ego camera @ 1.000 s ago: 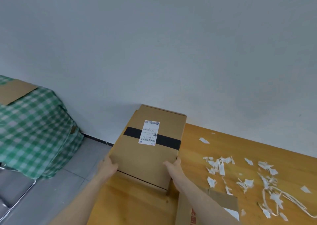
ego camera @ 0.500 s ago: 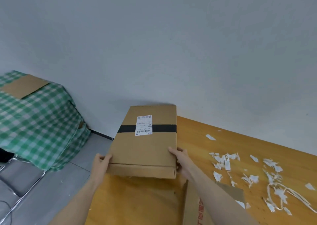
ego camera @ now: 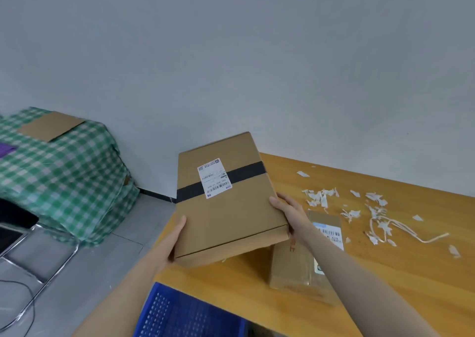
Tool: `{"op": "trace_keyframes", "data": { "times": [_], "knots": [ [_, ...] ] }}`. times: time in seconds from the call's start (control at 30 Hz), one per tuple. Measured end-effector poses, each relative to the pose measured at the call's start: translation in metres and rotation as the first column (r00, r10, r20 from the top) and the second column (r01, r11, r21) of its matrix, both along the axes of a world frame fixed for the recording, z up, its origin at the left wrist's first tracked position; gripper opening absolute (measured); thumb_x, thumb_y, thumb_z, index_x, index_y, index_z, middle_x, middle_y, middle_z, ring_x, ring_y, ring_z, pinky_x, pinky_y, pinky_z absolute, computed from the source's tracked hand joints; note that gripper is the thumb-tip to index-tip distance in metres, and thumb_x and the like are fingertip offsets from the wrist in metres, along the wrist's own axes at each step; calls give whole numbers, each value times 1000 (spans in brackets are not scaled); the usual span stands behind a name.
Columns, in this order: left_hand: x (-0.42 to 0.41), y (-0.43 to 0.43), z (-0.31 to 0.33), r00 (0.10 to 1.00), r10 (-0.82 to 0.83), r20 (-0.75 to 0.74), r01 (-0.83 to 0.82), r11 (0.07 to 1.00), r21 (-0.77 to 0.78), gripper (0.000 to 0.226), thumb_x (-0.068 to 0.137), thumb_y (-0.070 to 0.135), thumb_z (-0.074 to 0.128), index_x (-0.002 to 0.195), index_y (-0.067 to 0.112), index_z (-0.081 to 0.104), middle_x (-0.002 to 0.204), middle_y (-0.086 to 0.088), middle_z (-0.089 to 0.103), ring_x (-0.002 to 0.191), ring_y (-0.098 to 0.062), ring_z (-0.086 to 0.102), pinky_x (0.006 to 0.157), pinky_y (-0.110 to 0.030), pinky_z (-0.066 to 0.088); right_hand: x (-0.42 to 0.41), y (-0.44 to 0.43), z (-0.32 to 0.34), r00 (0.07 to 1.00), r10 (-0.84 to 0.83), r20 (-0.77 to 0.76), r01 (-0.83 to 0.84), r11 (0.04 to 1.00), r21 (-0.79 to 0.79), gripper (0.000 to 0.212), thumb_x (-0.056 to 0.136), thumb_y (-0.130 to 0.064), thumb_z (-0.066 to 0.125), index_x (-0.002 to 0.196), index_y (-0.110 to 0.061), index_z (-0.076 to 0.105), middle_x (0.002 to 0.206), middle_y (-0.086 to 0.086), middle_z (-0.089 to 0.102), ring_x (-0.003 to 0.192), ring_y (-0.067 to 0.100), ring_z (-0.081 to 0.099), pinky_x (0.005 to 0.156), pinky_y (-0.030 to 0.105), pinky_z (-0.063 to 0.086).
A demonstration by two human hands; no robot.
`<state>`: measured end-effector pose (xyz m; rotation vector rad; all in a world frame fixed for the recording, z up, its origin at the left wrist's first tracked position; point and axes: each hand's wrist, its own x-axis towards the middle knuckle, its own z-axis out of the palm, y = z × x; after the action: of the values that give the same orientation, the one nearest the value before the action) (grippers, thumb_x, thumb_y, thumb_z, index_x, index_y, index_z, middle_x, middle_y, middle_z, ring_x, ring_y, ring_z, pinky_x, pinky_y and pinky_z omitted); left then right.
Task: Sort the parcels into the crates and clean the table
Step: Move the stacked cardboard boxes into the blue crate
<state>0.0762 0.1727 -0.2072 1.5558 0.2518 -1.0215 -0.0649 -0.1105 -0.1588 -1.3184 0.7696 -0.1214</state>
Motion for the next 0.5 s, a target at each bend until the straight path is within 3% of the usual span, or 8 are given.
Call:
{"op": "trace_keyframes", "data": {
  "times": [0.23, 0.33, 0.5],
  "knots": [
    [-47, 12, 17, 999, -28, 38, 27, 999, 38, 54, 80, 67, 48, 105, 21, 57, 106, -5, 65, 105, -24, 59, 98, -40, 45, -42, 22, 4, 1000, -21, -20, 21, 1000, 15, 42, 86, -46, 62, 123, -26, 58, 118, 6, 61, 109, 26, 57, 96, 43, 46],
    [-64, 33, 15, 999, 48, 10, -48, 999, 13, 66, 70, 68, 59, 114, 19, 56, 112, -10, 65, 106, -27, 61, 98, -43, 47, -52, 37, 11, 999, 37, -30, -36, 999, 22, 43, 86, -55, 57, 117, -26, 62, 118, 6, 62, 110, 26, 56, 101, 44, 43],
    [-105, 59, 4, 983, 180, -45, -182, 982, -57, 64, 78, 62, 57, 123, 18, 49, 118, -11, 62, 109, -27, 59, 85, -40, 49, -78, 68, 14, 1000, 27, -3, -27, 994, 102, 55, 92, -56, 47, 134, -20, 43, 130, 1, 47, 121, 23, 46, 100, 45, 44]
  ]
}}
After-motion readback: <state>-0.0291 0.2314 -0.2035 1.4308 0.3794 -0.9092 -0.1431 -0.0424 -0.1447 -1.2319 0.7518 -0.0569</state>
